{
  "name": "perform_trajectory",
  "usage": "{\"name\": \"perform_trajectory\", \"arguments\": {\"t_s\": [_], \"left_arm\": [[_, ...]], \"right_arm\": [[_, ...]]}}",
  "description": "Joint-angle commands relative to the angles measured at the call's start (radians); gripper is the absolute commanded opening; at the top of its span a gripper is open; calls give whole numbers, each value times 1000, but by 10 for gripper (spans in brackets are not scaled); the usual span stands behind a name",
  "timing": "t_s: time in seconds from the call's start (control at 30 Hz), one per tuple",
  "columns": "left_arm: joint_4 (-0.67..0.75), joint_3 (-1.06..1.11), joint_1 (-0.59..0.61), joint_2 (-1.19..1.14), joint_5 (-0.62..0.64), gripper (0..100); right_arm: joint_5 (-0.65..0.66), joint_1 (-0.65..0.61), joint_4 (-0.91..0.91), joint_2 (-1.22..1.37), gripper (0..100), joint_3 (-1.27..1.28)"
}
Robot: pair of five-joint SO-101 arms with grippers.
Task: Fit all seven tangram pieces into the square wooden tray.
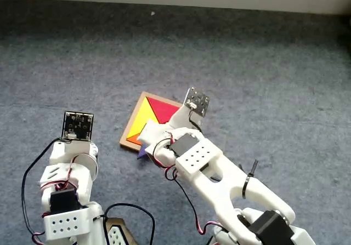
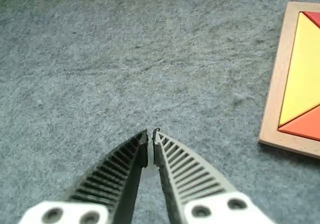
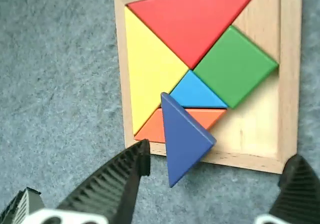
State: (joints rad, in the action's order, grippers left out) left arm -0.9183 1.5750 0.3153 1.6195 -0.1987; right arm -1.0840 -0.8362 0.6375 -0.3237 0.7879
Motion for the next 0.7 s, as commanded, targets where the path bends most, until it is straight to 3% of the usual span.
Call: {"name": "perform_trajectory", "arguments": {"t_s": [0.0, 0.13, 0.33, 0.5, 0.67], "left_arm": [[-2, -7, -10, 15, -8, 53], [-2, -16, 13, 15, -8, 51], [5, -21, 61, 15, -3, 50], [0, -28, 61, 15, -3, 50], [0, -28, 61, 15, -3, 50]], "right_arm": [[115, 21, 47, -25, 389, -16], [219, 61, 77, -19, 351, -35], [404, 84, 68, -18, 1, -113], [545, 53, -38, -7, 15, -176], [566, -47, -71, 143, 3, -183]]}}
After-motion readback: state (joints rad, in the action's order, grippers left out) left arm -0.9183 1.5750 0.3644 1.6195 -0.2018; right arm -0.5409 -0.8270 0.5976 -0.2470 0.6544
